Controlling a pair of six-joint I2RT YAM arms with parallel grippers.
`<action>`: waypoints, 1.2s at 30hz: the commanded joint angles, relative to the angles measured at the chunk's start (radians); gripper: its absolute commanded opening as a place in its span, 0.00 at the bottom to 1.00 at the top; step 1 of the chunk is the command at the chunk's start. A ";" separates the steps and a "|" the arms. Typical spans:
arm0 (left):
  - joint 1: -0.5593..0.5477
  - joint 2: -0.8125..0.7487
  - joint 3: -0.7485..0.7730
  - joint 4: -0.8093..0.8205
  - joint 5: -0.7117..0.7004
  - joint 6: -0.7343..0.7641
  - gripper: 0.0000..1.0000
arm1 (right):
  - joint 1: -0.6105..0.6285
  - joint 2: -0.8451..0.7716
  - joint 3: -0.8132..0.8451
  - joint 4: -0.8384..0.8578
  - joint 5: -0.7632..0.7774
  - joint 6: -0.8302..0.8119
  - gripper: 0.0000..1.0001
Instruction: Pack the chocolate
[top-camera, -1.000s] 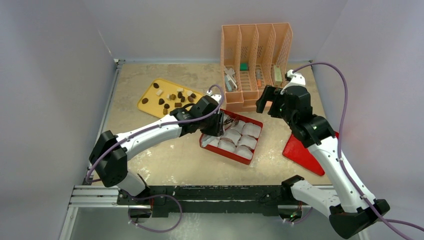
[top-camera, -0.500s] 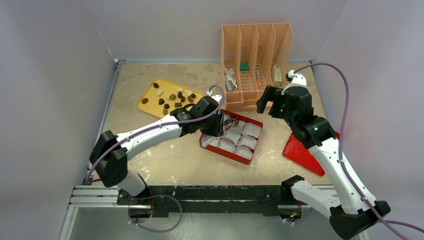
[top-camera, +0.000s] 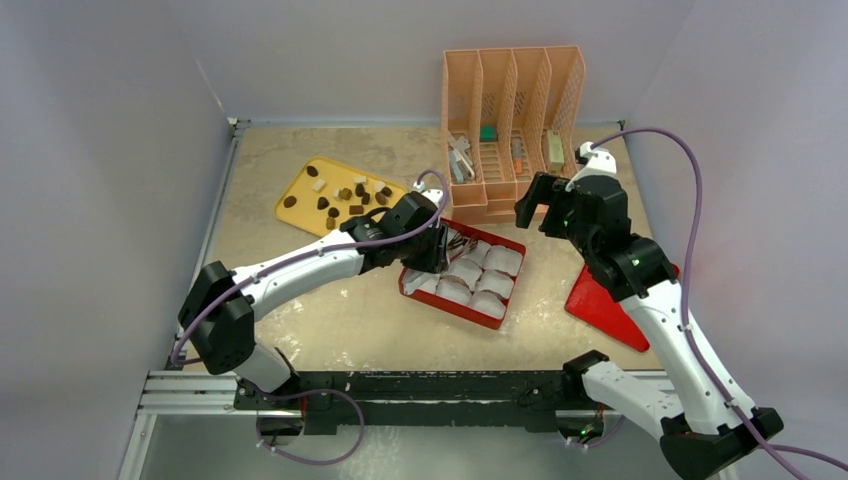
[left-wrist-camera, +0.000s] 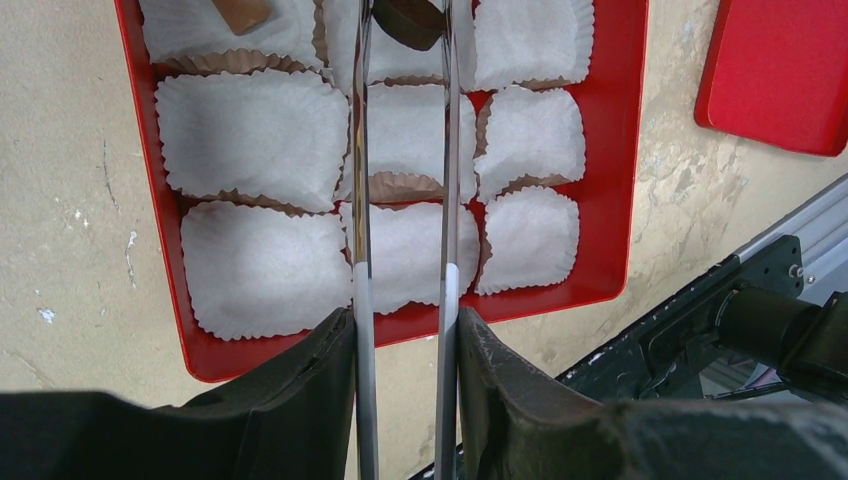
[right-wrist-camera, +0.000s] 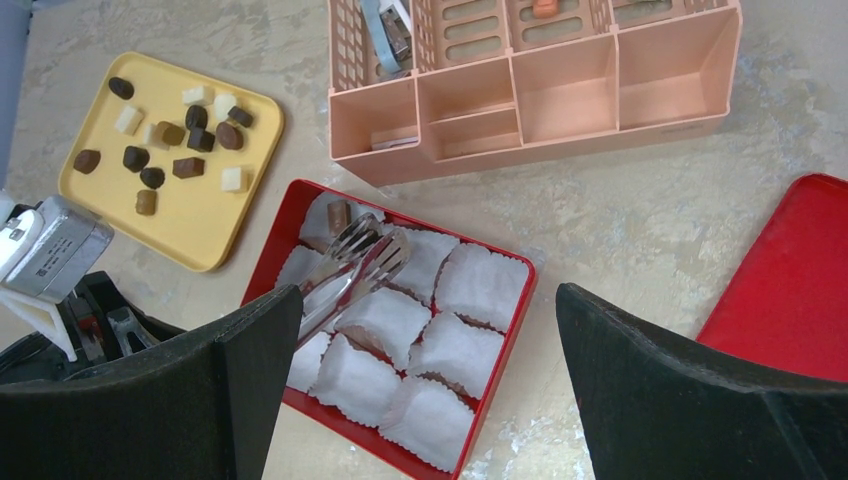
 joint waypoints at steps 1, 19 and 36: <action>-0.007 -0.062 0.008 0.052 -0.011 -0.021 0.37 | -0.003 -0.029 -0.006 0.003 0.012 -0.015 0.99; -0.011 -0.131 0.055 -0.025 -0.117 -0.010 0.34 | -0.002 -0.034 -0.005 0.000 0.005 -0.012 0.99; 0.142 -0.228 0.055 -0.200 -0.366 -0.013 0.32 | -0.003 -0.031 -0.009 0.008 0.005 -0.023 0.99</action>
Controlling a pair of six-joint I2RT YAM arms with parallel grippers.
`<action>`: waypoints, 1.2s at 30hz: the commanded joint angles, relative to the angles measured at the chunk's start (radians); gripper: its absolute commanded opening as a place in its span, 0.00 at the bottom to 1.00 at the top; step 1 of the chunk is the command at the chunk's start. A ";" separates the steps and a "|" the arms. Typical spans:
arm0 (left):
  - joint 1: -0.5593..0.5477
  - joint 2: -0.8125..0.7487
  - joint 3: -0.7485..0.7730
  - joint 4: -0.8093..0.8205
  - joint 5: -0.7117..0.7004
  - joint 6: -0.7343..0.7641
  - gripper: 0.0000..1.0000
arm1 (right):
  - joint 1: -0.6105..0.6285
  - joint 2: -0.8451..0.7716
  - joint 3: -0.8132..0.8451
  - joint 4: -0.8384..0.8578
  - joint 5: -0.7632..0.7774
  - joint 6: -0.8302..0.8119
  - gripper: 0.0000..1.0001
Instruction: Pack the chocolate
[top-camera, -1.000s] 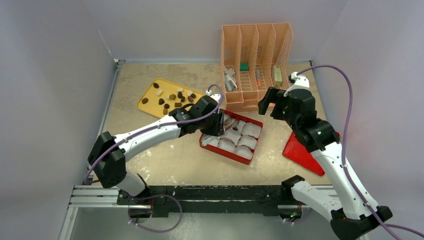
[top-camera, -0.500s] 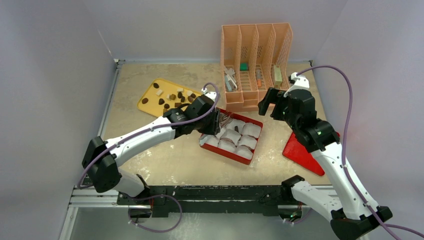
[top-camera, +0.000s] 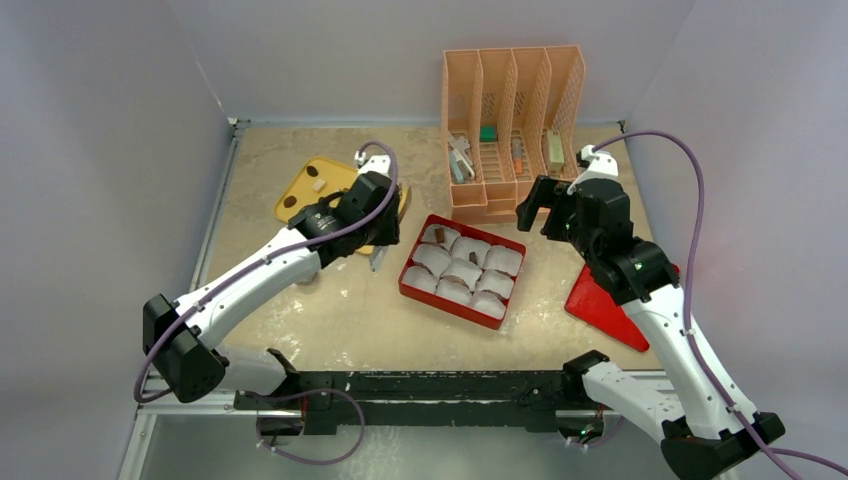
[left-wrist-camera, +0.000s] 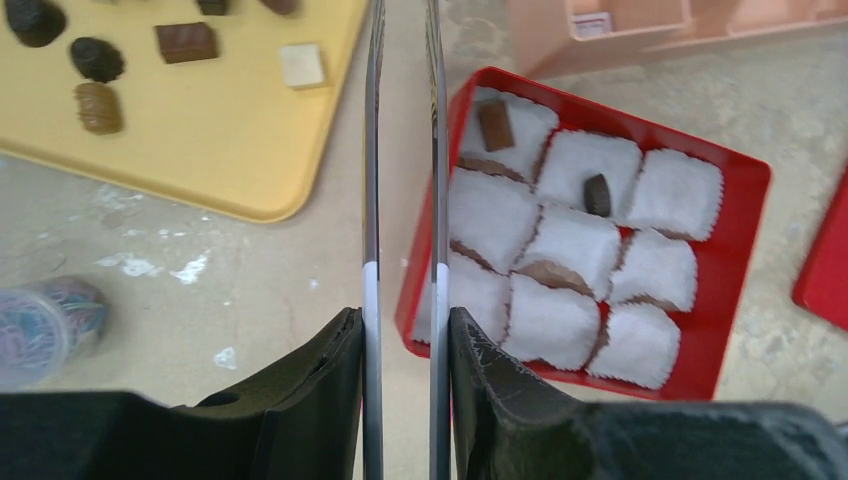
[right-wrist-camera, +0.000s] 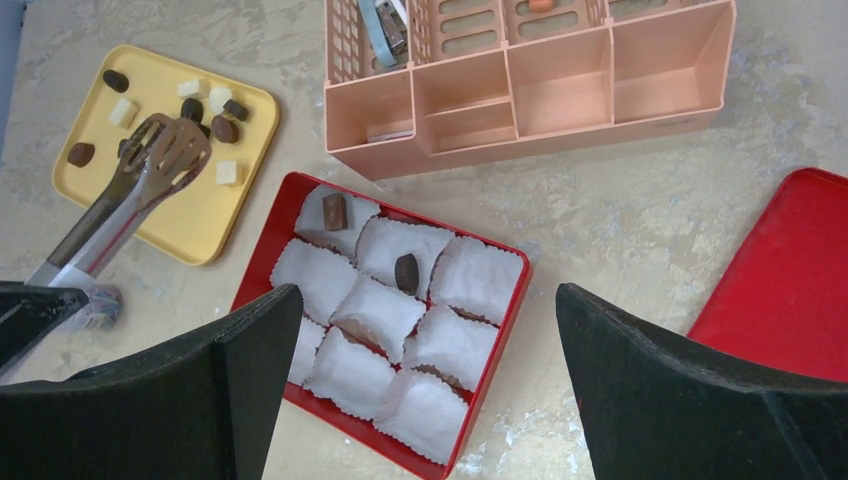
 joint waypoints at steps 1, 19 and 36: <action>0.071 -0.032 -0.027 0.019 -0.012 0.002 0.32 | -0.003 -0.011 0.000 0.022 0.007 -0.018 0.99; 0.126 0.110 -0.094 0.087 -0.042 0.084 0.35 | -0.002 -0.008 -0.003 0.022 0.021 -0.027 0.99; 0.148 0.168 -0.108 0.118 -0.041 0.105 0.38 | -0.003 -0.002 -0.006 0.028 0.029 -0.034 0.99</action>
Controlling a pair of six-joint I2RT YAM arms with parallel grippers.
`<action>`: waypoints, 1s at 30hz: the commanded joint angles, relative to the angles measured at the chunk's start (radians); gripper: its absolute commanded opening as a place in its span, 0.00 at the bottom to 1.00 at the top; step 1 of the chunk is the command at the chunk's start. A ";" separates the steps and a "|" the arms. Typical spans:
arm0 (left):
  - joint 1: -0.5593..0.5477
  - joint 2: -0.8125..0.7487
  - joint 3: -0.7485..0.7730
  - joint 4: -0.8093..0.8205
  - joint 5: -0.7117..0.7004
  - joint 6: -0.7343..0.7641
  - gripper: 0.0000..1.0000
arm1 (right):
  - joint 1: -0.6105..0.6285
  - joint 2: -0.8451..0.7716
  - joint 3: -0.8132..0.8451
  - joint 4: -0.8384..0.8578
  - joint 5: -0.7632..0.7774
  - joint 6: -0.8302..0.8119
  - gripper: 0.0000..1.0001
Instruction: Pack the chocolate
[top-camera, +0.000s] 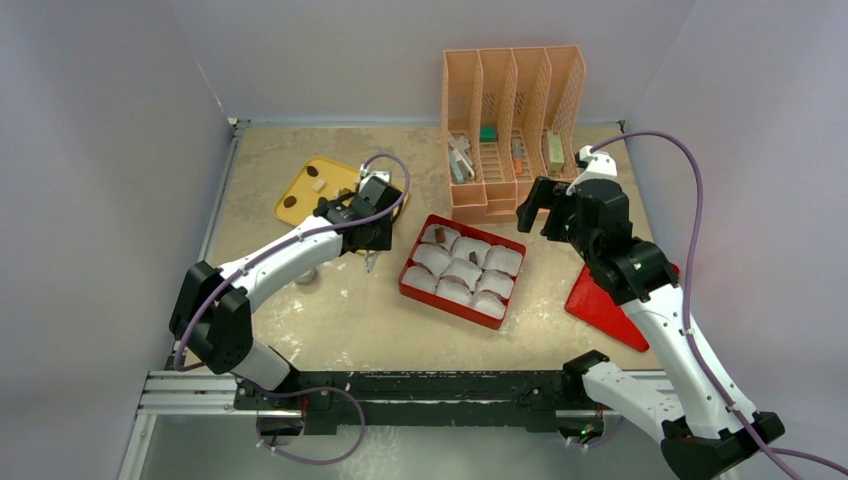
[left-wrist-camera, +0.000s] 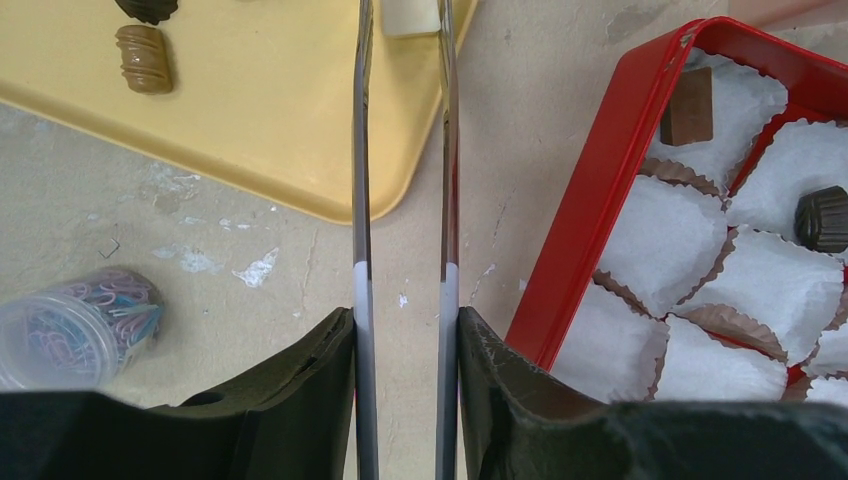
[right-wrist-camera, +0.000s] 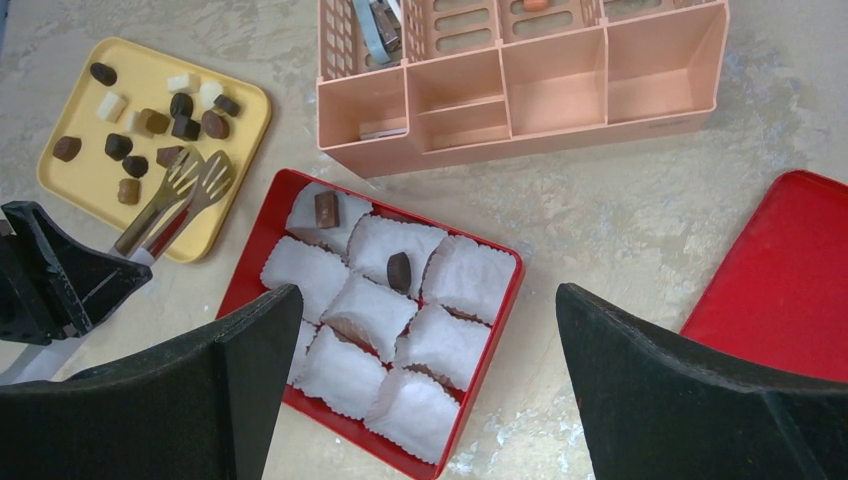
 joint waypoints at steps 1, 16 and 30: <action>0.015 0.000 -0.005 0.060 -0.020 0.024 0.38 | -0.003 -0.002 0.000 0.028 0.026 -0.016 0.99; 0.018 -0.049 0.010 0.020 0.002 0.035 0.23 | -0.002 0.002 0.016 0.019 0.016 -0.007 0.99; 0.016 -0.176 0.067 -0.017 0.113 0.022 0.21 | -0.003 0.010 0.052 0.001 0.005 0.004 0.99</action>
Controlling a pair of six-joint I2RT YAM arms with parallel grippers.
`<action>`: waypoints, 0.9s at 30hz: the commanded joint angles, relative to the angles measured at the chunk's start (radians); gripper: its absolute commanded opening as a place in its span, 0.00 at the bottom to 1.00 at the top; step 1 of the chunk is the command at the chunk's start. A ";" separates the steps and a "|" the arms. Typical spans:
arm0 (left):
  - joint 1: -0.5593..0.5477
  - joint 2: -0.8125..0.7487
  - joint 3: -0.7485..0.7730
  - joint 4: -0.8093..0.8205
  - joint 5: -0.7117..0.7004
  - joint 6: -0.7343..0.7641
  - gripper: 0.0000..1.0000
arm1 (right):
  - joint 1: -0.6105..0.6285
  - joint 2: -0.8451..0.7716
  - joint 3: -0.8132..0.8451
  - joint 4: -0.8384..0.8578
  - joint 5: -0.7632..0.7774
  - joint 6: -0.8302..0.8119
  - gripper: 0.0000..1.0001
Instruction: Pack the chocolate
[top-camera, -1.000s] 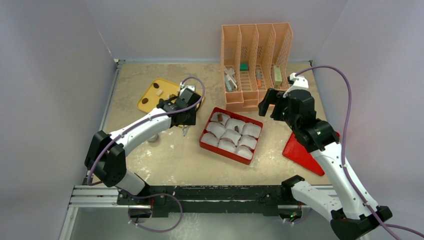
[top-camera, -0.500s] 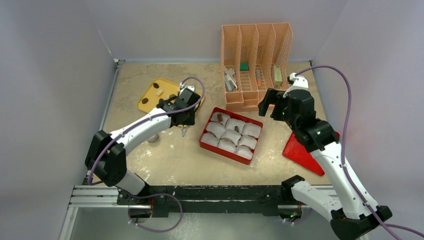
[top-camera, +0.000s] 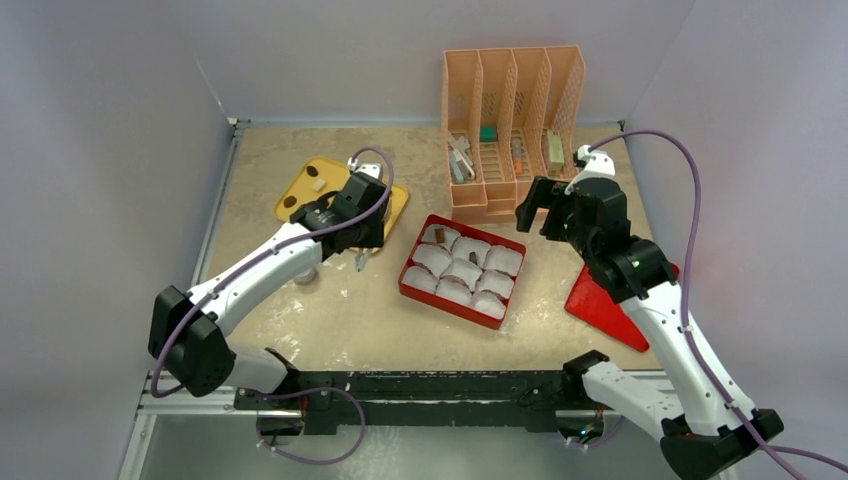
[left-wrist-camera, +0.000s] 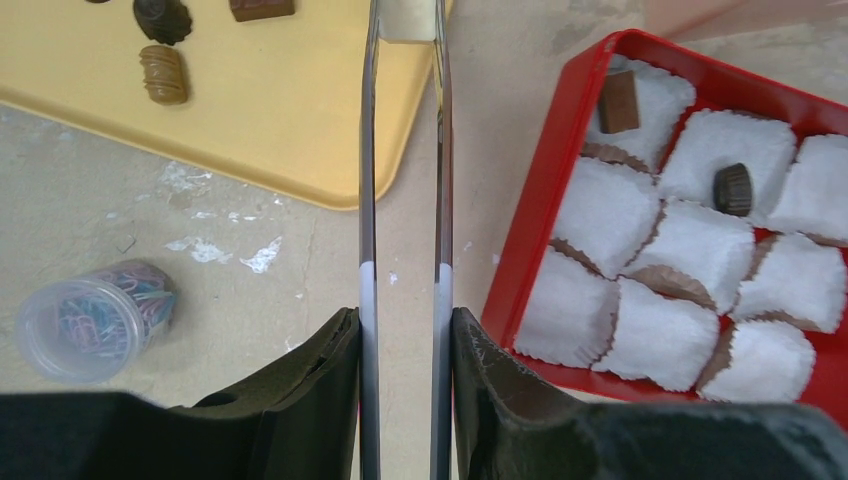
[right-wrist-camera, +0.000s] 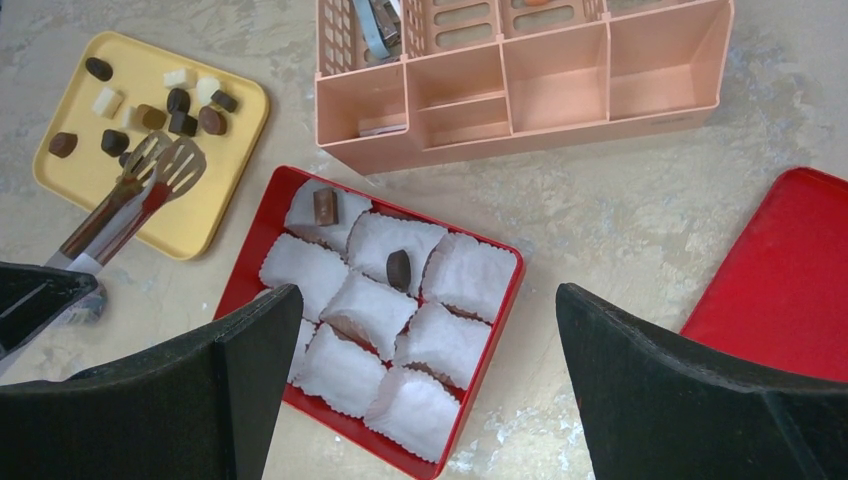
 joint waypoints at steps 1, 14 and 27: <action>0.004 -0.056 0.069 0.028 0.091 -0.001 0.21 | -0.003 0.000 0.055 0.001 0.006 0.004 0.99; -0.159 -0.042 0.135 0.114 0.209 -0.033 0.20 | -0.002 -0.013 0.083 -0.027 0.034 0.003 0.99; -0.269 0.041 0.122 0.259 0.292 -0.097 0.19 | -0.003 -0.030 0.062 -0.021 0.062 -0.009 0.99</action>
